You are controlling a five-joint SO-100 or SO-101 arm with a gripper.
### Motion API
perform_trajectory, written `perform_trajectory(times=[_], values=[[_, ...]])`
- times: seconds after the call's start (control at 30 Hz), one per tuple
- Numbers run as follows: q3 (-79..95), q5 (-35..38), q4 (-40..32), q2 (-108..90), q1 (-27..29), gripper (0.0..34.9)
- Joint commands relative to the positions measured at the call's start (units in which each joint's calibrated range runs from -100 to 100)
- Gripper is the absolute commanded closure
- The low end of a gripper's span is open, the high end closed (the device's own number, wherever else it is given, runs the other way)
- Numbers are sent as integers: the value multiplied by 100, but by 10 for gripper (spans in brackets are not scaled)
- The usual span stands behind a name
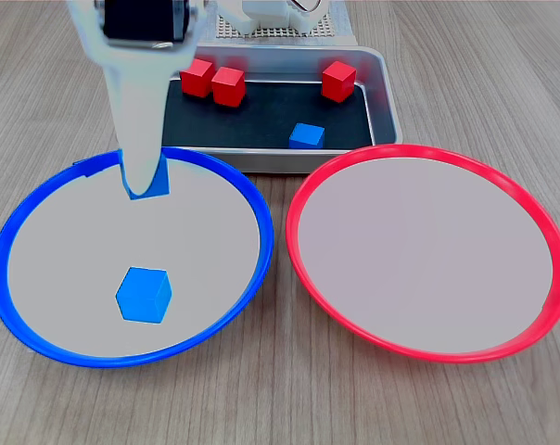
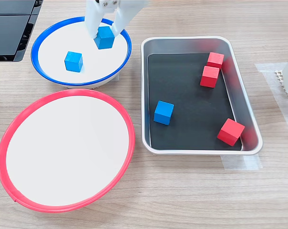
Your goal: Move six blocks from tray to matching dishes
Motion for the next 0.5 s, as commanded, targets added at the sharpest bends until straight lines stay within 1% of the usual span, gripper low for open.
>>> perform_trajectory(times=[0.0,0.03,0.07,0.13,0.17,0.2,0.23,0.27,0.3,0.4,0.43,0.47], values=[[249,357,-535,-12,13,122],[367,410,-601,-72,-15,99],[467,464,-576,-166,-62,87],[713,635,-204,-626,-279,195],[822,664,-114,-780,-335,221],[995,791,117,-1036,-439,271],[1487,1031,514,-1564,-646,346],[1933,1221,720,-1923,-777,346],[2179,1250,737,-2102,-862,346],[2943,1328,613,-2562,-1144,346],[3271,1343,514,-2707,-1267,335],[3763,1348,307,-2903,-1502,261]])
